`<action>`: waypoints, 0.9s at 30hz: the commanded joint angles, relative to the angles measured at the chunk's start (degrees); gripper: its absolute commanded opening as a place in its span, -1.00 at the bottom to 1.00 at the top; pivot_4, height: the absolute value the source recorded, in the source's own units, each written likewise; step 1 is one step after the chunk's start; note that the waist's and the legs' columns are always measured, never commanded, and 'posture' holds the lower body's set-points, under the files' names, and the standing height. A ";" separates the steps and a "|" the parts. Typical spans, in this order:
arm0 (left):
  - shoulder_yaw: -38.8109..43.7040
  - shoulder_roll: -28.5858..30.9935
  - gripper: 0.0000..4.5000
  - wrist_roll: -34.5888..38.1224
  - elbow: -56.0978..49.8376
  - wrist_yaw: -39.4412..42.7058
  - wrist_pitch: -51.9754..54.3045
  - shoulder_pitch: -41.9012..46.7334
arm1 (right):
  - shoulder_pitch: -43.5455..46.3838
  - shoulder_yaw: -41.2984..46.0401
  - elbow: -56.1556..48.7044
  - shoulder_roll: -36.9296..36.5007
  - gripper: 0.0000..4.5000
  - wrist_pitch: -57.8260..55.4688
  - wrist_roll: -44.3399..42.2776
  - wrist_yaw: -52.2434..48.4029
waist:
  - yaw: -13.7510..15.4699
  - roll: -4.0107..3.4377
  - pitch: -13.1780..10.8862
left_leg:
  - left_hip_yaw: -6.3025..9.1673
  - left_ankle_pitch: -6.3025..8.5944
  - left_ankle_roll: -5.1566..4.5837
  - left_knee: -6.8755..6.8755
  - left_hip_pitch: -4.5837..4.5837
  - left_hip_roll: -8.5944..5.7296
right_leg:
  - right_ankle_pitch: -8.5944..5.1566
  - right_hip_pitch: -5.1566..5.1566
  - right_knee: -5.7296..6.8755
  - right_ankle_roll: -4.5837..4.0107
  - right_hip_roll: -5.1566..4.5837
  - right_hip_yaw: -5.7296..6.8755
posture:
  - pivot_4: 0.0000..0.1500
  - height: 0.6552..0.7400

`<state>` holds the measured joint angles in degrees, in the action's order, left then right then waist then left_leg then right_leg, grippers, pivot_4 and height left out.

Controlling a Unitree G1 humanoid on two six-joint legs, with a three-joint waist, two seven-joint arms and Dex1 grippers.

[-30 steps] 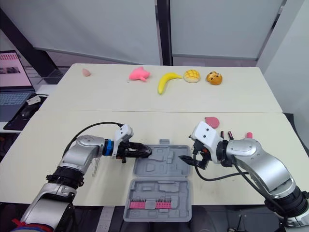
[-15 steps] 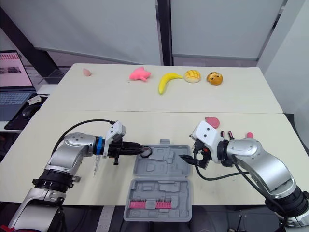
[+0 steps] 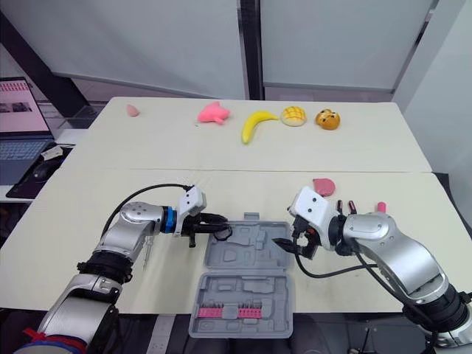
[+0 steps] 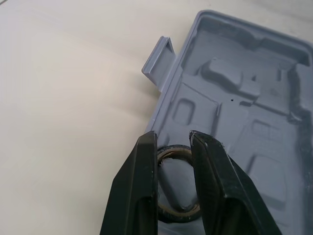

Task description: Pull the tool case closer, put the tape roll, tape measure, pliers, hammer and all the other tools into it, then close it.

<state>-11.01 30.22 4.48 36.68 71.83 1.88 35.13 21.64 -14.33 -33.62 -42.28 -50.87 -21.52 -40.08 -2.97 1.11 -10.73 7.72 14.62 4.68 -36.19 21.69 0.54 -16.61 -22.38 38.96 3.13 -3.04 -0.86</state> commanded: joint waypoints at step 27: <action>7.01 8.69 -0.55 6.61 -10.37 6.17 2.43 -0.34 | -1.13 3.81 -2.58 0.37 1.00 3.85 -0.67 -2.16 | -0.26 0.01 0.01 | 0.04 -0.01 -0.01 0.01 -0.05 0.01 | 0.00 0.06 0.01 0.01 0.01 0.01 | 1.00 0.93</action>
<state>-6.98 36.82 7.98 31.50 76.70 1.94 35.19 20.72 -13.04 -33.82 -41.87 -48.74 -21.92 -42.56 -3.24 1.12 -10.72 7.75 14.61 4.67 -36.18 21.66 0.55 -16.61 -22.33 38.96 3.14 -3.03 -0.87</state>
